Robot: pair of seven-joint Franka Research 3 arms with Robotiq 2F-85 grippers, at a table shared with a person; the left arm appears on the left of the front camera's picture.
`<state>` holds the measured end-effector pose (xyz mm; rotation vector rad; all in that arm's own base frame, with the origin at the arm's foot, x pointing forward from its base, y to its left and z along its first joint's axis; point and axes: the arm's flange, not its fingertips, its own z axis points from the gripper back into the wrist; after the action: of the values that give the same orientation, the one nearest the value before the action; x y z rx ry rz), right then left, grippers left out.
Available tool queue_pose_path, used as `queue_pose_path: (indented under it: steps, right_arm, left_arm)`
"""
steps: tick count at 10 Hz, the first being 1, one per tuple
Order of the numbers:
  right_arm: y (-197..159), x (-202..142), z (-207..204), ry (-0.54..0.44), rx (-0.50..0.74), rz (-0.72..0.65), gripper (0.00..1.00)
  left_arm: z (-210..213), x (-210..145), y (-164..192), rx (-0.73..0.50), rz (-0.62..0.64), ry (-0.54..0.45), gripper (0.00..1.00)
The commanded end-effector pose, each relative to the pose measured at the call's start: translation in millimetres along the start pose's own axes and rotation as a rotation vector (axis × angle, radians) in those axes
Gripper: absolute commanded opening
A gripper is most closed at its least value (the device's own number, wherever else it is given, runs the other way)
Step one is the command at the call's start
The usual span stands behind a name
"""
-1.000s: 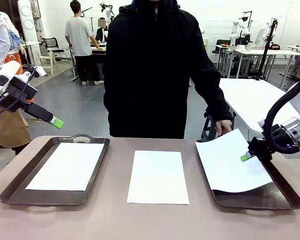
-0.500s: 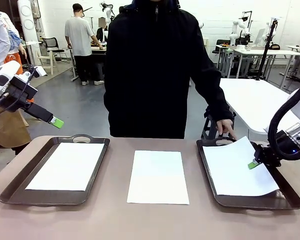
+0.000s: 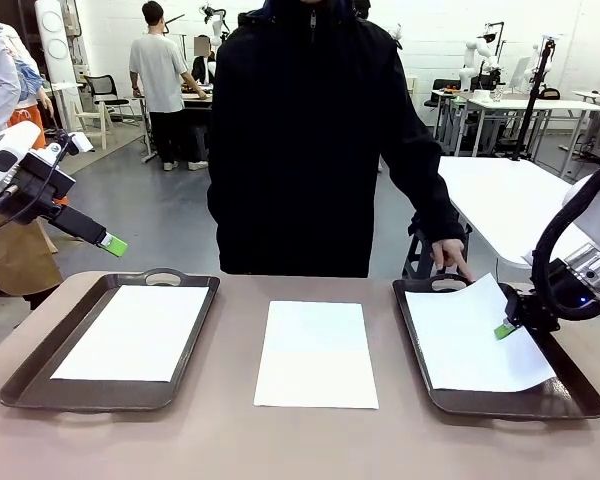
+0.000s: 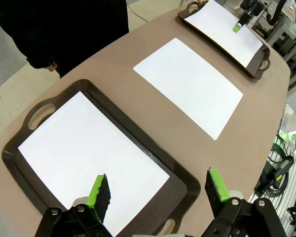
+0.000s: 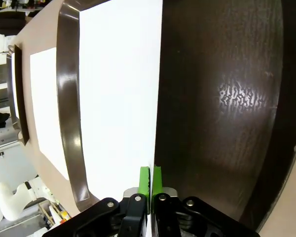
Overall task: Sort the A4 documents.
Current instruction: Place the A4 Paper in the designated Handle tray.
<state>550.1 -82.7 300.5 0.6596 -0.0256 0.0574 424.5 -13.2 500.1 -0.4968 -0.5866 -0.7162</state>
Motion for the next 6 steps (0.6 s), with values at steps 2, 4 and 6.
queue_pose_path:
  steps: [2, 4, 6]
  right_arm:
    - [19, -1, 8, -0.026, -0.066, 0.034, 0.38]
    - [27, 1, 11, -0.035, -0.119, 0.050, 0.57]
    - [32, 0, 12, -0.039, -0.195, 0.049, 0.76]
  left_arm:
    - [1, 0, 0, -0.002, 0.000, -0.004, 1.00]
    - [1, 0, 0, -0.002, 0.000, -0.004, 1.00]
    - [1, 0, 0, -0.002, 0.000, -0.004, 1.00]
